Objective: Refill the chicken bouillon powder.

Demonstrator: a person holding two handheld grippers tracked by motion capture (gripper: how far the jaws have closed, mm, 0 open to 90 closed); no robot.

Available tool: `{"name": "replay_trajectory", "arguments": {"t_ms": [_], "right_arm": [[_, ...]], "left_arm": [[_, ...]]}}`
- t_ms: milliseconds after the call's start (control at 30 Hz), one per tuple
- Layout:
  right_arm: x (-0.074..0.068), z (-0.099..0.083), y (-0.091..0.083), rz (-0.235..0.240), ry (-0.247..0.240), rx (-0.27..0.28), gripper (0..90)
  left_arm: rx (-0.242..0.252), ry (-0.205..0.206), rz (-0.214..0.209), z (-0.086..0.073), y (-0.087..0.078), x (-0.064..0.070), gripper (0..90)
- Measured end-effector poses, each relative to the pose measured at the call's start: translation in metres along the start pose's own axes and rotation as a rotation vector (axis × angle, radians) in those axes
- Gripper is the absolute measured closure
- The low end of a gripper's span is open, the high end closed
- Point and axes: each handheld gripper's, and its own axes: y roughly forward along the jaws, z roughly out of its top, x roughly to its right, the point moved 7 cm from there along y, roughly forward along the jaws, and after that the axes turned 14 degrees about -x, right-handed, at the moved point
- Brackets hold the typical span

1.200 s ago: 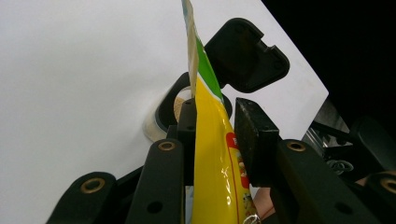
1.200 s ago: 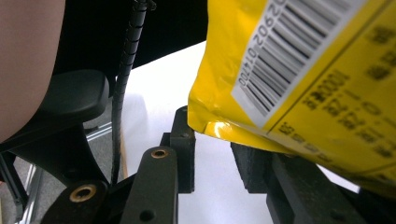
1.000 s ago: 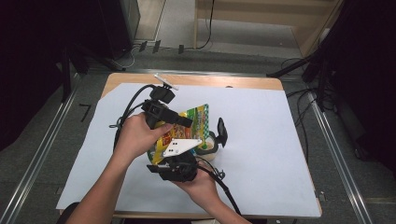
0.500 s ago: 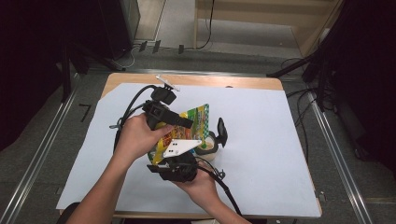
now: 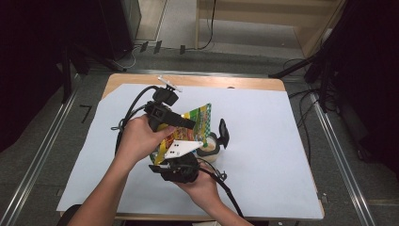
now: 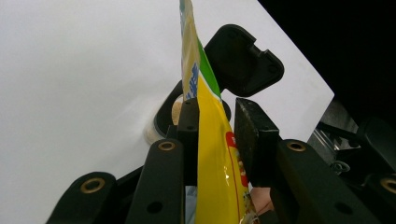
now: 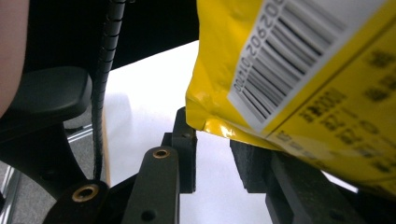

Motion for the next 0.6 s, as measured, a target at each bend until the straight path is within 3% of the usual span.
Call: {"name": "replay_trajectory", "arguments": {"t_ms": [100,600], "right_arm": [[0.002,0.001,-0.001,-0.018,0.000,0.009,73.2],[0.008,0.005,-0.004,-0.003,0.018,0.002,73.9]], "left_arm": [[-0.001,0.002,-0.002,0.003,0.001,0.000,73.5],[-0.044,-0.008,-0.025,0.015,0.003,-0.006,73.6]]}}
